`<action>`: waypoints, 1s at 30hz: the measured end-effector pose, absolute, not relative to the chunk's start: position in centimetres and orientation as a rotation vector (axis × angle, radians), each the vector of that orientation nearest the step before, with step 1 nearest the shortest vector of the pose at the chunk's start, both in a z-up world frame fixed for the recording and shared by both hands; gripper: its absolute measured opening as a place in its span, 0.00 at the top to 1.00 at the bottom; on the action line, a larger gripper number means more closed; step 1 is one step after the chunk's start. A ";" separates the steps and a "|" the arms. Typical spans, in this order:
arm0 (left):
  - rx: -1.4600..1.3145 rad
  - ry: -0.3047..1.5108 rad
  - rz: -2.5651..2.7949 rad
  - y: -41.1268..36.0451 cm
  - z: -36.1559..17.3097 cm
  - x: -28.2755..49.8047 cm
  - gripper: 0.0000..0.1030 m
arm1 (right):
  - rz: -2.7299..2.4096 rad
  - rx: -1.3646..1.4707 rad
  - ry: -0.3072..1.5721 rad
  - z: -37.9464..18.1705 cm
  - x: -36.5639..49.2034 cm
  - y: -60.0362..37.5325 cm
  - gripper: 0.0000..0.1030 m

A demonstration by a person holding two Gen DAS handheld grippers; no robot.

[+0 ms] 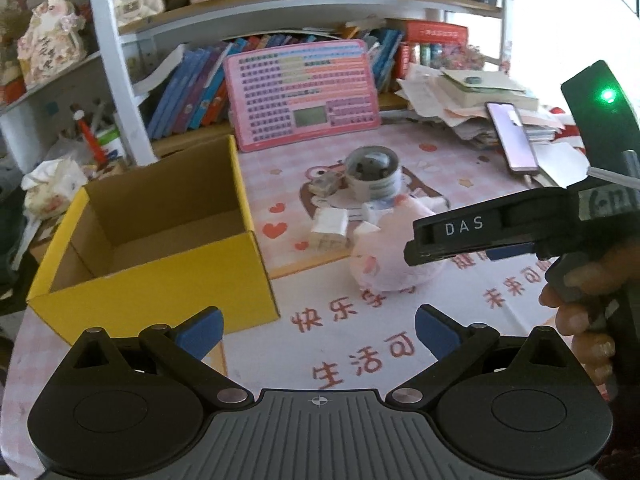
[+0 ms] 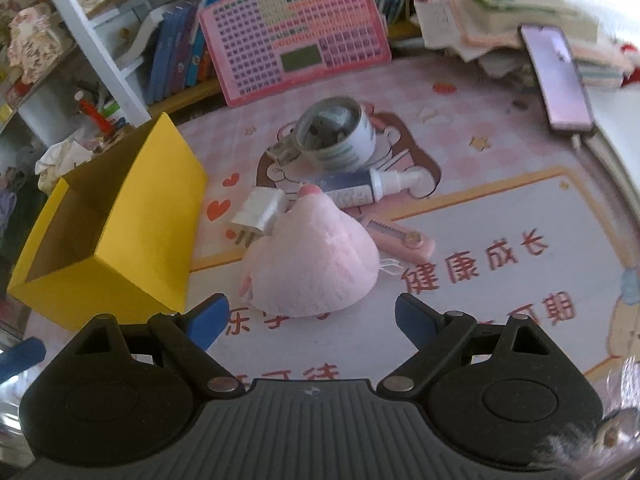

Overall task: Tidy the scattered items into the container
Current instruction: 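Move right tool to the pink plush toy while left tool approaches the white charger, then close right gripper on the pink plush while left gripper closes on the white charger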

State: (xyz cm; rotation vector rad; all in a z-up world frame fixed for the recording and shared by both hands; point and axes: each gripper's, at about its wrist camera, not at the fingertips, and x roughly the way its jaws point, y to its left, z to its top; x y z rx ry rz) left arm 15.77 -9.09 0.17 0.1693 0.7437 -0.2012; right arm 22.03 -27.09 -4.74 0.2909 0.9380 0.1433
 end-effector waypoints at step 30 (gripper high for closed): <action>0.271 0.810 -0.394 -14.9 -1.5 21.2 0.02 | 0.160 0.390 0.934 -3.9 25.7 -32.0 0.54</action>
